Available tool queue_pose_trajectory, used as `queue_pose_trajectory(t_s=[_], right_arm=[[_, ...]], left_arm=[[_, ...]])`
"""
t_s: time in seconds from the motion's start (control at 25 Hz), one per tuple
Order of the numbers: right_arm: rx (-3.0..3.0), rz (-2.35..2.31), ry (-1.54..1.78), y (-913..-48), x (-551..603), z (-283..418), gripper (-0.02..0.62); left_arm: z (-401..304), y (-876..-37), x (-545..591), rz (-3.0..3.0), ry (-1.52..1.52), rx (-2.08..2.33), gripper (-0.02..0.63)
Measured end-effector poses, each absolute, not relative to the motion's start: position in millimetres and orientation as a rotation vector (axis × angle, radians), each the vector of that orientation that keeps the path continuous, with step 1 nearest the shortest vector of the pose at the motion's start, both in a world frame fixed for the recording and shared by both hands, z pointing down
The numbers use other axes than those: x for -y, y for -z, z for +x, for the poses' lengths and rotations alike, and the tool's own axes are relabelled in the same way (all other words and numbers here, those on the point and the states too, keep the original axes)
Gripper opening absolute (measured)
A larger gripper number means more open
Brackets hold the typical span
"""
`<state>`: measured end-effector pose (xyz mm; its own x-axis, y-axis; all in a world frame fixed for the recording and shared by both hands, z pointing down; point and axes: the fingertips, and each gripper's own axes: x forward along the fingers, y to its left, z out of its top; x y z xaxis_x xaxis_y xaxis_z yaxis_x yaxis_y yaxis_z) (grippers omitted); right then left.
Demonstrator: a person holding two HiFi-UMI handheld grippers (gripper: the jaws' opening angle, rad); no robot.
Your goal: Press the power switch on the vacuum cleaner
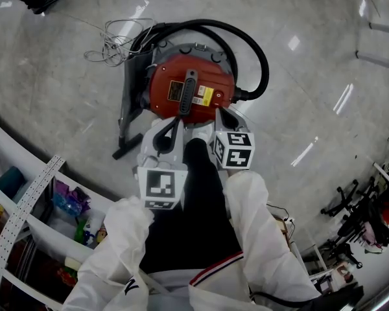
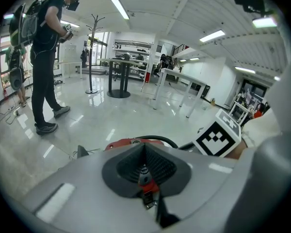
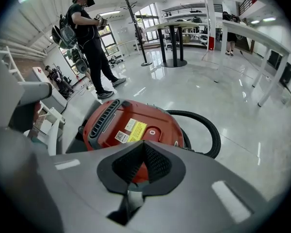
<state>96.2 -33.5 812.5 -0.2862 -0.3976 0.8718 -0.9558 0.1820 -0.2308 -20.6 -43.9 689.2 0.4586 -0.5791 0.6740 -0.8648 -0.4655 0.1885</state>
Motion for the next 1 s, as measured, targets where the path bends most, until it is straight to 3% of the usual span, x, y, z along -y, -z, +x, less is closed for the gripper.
queue_pose_trajectory(t_s=[1.0], right_arm=[[1.784,1.228,-1.064,-829.8,32.8,99.3,0.000]], left_arm=[[-17.0,-697.2,40.1,2.153,-0.733,1.217,0.000]])
